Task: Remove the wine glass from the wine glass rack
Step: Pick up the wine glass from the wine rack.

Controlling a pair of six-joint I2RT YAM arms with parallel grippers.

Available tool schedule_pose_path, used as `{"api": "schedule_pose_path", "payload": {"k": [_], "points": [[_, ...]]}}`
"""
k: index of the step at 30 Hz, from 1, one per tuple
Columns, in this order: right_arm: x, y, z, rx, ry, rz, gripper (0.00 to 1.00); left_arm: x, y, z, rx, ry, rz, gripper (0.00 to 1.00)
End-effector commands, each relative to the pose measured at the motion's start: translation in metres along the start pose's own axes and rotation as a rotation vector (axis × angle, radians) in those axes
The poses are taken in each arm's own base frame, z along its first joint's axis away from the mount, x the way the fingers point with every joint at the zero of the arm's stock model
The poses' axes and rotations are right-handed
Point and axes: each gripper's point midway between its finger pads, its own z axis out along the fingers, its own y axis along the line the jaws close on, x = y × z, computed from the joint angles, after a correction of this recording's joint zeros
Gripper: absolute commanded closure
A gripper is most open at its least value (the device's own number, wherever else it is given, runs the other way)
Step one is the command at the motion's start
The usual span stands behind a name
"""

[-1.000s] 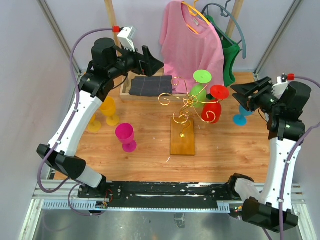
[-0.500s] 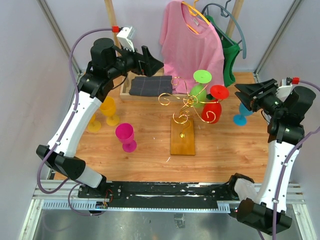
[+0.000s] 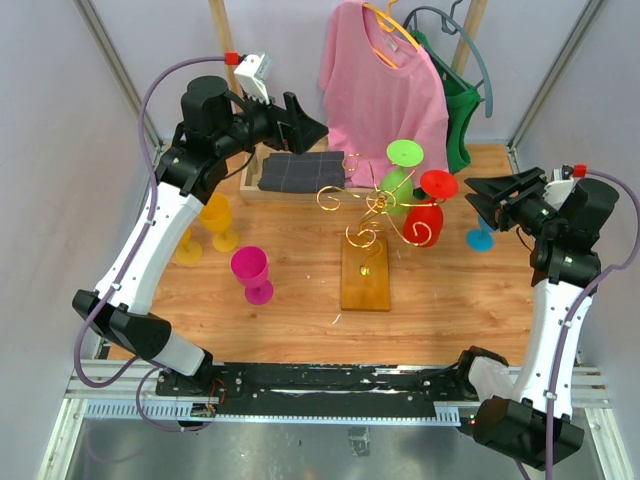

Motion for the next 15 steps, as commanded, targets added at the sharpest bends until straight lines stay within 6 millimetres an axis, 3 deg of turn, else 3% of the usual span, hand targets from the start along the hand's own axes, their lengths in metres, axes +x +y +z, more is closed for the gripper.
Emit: {"api": "schedule_pose_path", "payload": {"k": [1,15], "points": [[0.003,-0.004,-0.001,-0.005,0.011,-0.029,0.54,-0.009,-0.009,-0.003,0.031,-0.027,0.006,0.01],[0.009,-0.001,0.012,-0.026,0.069,-0.03,0.57,-0.01,-0.013,-0.006,0.039,-0.031,0.009,0.01]]}}
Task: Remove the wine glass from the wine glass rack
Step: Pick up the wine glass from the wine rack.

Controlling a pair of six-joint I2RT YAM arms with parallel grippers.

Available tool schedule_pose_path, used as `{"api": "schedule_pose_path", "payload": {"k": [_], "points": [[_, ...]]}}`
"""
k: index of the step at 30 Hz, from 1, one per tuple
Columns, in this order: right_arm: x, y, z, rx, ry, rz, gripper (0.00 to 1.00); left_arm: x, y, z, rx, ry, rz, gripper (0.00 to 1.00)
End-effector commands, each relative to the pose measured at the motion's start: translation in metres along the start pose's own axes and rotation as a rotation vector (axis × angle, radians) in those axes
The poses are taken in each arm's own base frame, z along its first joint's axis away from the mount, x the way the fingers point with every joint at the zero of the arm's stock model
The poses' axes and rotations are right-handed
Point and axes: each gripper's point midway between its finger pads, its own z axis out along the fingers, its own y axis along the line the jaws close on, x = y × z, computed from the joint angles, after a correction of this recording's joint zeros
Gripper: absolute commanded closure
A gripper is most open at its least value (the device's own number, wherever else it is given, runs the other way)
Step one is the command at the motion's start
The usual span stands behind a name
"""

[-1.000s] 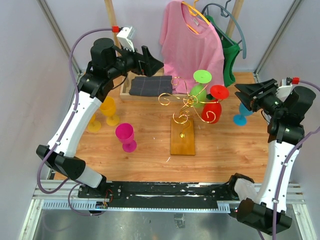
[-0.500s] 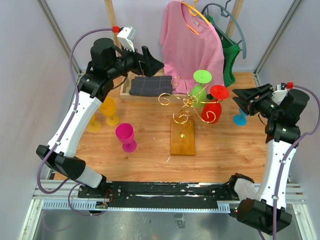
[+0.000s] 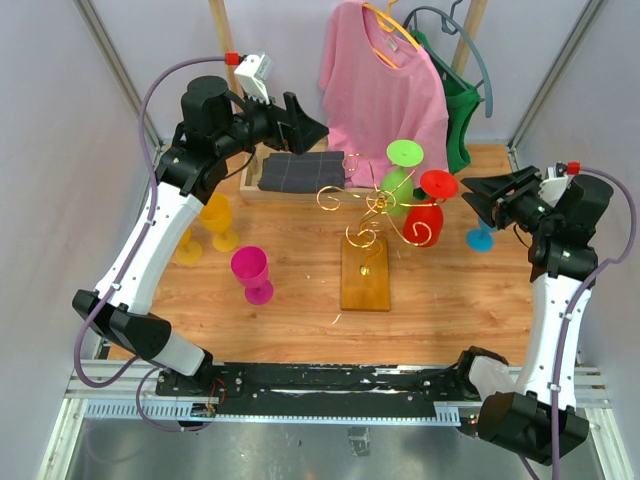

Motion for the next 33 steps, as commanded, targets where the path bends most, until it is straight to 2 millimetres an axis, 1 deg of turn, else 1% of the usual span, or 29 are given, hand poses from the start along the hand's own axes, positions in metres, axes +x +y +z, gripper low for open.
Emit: {"api": "schedule_pose_path", "payload": {"k": [1,13,18,22,31,33], "points": [[0.007,0.006,0.005,-0.038,0.042,-0.037,0.58,-0.011,-0.011,-0.007,0.029,-0.035,0.019,0.01],[0.011,0.008,0.013,-0.048,0.07,-0.039,0.6,-0.01,-0.01,-0.006,0.028,-0.032,0.016,0.01],[0.015,0.008,0.017,-0.052,0.083,-0.038,0.64,-0.01,-0.01,-0.005,0.027,-0.032,0.019,0.01],[0.015,0.008,0.017,-0.052,0.082,-0.039,0.71,-0.01,-0.009,-0.005,0.027,-0.031,0.02,0.01],[0.019,0.002,0.017,-0.046,0.09,-0.016,0.99,-0.009,-0.008,-0.004,0.025,-0.03,0.021,0.01],[0.02,0.001,0.017,-0.047,0.092,-0.009,0.99,-0.009,-0.008,-0.004,0.025,-0.029,0.021,0.01]]}}
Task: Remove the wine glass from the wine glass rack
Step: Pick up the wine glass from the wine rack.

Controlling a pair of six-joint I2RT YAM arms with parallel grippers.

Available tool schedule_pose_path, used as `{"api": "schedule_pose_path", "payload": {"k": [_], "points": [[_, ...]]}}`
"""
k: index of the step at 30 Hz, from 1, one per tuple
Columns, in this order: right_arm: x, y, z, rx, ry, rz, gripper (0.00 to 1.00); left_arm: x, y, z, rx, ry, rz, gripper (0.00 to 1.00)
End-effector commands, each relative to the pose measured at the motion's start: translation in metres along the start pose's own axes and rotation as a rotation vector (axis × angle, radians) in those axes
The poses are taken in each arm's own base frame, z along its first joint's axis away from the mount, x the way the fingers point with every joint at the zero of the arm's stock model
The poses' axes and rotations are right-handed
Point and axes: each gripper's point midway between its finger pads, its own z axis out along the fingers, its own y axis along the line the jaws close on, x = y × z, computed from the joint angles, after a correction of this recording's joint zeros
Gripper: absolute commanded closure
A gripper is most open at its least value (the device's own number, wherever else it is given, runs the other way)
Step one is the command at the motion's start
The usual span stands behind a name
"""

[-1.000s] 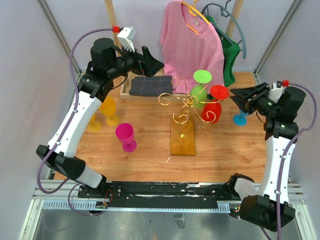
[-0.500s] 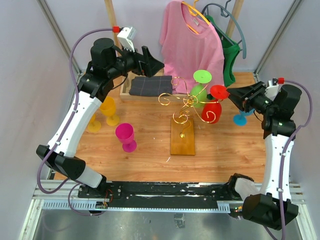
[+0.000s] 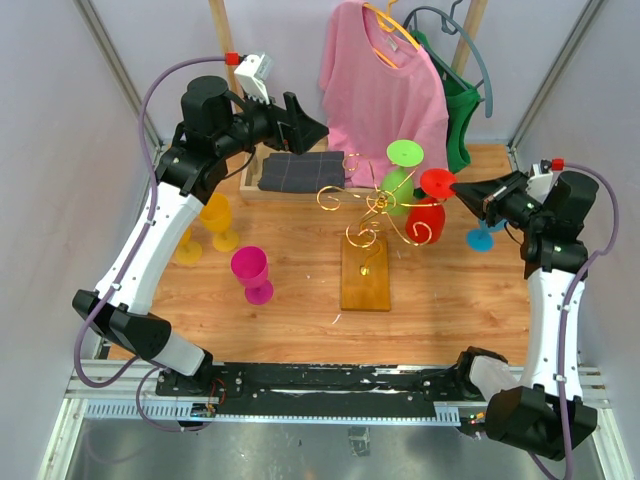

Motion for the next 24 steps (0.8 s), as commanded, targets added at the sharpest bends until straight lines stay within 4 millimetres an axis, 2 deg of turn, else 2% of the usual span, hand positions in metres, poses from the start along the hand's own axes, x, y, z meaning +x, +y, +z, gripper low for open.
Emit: {"api": "schedule_pose_path", "payload": {"k": [1,24], "points": [[0.007,0.002,0.001,-0.024,0.013,-0.008,0.99,-0.008,-0.008,-0.004,0.025,-0.028,0.022,0.01],[0.009,0.022,-0.006,-0.093,0.01,0.007,0.99,-0.003,-0.006,-0.002,0.02,-0.015,0.017,0.01]]}}
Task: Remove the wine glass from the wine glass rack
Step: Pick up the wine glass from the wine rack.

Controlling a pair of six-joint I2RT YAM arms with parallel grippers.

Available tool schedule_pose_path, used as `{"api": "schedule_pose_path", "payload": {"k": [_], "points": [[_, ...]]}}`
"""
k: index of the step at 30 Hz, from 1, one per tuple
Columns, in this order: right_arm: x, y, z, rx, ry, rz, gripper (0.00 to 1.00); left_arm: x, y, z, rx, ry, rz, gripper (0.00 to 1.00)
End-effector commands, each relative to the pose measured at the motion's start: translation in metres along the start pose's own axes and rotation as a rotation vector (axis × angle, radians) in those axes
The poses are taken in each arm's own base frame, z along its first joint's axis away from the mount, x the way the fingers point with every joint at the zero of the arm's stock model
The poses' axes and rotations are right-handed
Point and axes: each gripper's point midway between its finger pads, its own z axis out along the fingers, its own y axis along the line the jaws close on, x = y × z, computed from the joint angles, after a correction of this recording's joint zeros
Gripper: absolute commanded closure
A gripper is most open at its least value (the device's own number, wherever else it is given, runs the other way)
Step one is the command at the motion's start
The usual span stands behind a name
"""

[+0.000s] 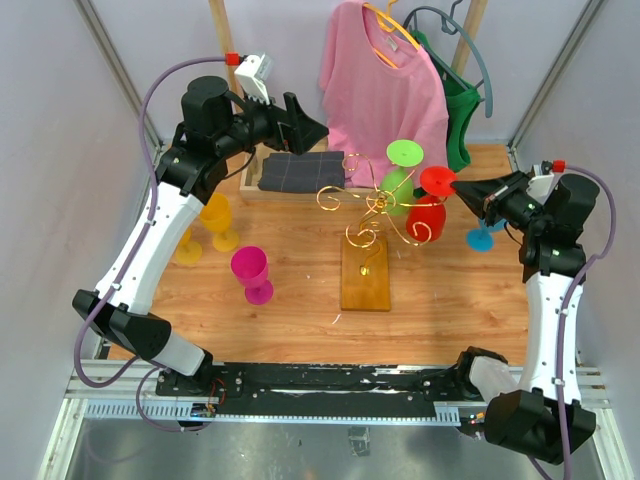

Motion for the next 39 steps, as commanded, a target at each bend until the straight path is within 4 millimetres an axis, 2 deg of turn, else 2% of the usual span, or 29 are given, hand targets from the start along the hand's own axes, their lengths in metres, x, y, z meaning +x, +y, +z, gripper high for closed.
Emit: {"api": "schedule_pose_path", "payload": {"k": [1,10,26,39], "points": [[0.011,0.015,-0.006,-0.052,0.018,-0.039,0.99,-0.004,-0.006,-0.002,0.022,-0.017,0.018,0.01],[0.02,0.017,-0.015,-0.057,0.019,-0.038,0.99,-0.002,-0.005,0.0,0.023,-0.012,0.014,0.01],[0.017,0.003,-0.025,-0.033,-0.008,-0.018,0.99,-0.004,-0.007,-0.001,0.026,-0.015,0.015,0.01],[0.022,0.009,-0.032,-0.046,-0.002,-0.024,0.99,-0.004,-0.007,0.0,0.029,-0.012,0.01,0.01]]}}
